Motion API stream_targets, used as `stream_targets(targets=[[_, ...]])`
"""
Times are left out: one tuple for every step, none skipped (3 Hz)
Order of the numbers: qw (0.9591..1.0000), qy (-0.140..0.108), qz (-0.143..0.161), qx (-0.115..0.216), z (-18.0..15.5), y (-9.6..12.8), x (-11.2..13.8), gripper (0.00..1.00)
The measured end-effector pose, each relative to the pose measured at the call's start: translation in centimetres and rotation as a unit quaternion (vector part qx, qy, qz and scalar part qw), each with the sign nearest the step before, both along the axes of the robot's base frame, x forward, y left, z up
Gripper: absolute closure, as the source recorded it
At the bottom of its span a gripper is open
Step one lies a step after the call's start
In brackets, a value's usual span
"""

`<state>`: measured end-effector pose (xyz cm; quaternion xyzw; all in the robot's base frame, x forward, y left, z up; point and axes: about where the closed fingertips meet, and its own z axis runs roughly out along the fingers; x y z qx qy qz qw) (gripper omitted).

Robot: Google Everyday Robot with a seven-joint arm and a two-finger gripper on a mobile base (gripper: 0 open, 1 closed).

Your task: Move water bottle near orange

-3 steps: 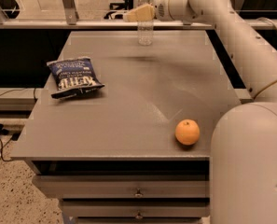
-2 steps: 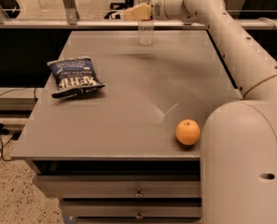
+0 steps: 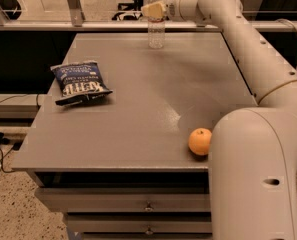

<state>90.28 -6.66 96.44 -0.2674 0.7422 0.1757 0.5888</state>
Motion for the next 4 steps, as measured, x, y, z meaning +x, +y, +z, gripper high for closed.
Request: stream_targets(targets=[[0.9998,-0.011,-0.015,0.001,1.4,-1.8,-0.7,0.63],[0.9999,-0.015,0.003,0.003,3.7,-2.9,-4.4,0.87],[0.9995,-0.009,0.030,0.005,4.5,-3.4,-9.7,1.00],[0.9987,0.007,0.050,0.001,3.4,-4.8,-15.0,1.00]])
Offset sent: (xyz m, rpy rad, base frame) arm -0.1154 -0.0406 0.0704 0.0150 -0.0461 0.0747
